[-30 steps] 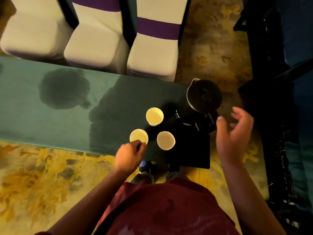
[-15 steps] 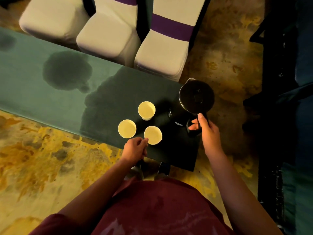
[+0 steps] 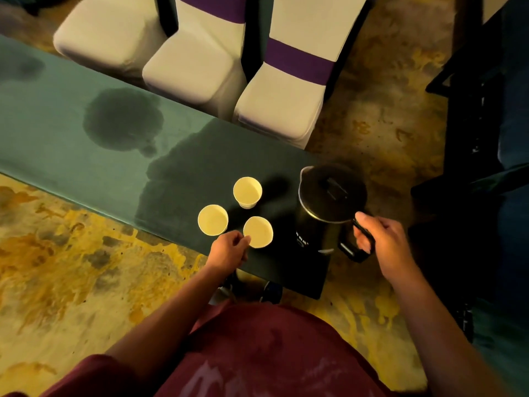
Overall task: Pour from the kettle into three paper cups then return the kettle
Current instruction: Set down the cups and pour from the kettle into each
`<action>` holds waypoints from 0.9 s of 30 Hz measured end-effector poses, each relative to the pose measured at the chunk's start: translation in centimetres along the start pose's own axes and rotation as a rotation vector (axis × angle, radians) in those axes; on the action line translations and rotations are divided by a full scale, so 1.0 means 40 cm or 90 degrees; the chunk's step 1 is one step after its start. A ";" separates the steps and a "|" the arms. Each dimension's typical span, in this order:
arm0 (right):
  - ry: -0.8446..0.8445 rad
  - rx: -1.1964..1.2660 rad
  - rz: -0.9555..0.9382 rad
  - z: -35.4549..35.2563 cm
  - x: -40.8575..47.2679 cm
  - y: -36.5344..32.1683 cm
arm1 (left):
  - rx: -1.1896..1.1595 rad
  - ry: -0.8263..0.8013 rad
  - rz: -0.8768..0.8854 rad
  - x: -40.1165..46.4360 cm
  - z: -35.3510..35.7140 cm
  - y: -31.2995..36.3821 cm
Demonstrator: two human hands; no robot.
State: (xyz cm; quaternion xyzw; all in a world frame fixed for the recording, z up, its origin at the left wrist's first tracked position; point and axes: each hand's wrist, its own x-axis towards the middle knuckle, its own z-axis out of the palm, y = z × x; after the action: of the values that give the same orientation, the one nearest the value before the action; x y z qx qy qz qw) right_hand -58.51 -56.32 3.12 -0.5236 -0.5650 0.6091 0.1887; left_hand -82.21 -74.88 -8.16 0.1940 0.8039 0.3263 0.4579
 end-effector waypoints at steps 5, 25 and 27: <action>-0.095 -0.156 -0.004 -0.017 -0.072 0.000 | 0.006 -0.006 0.009 0.001 0.005 0.001; -0.138 -0.322 0.041 0.065 -0.137 -0.019 | 0.053 -0.049 0.036 -0.013 -0.028 -0.032; -0.133 -0.346 0.035 0.075 -0.139 -0.030 | 0.051 -0.052 0.037 -0.011 -0.032 -0.035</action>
State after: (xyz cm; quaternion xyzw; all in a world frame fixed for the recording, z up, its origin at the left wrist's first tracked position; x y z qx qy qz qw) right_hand -59.39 -62.04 5.98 -0.5043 -0.7097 0.4908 -0.0345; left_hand -83.12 -76.61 -8.38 0.2485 0.7908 0.2989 0.4728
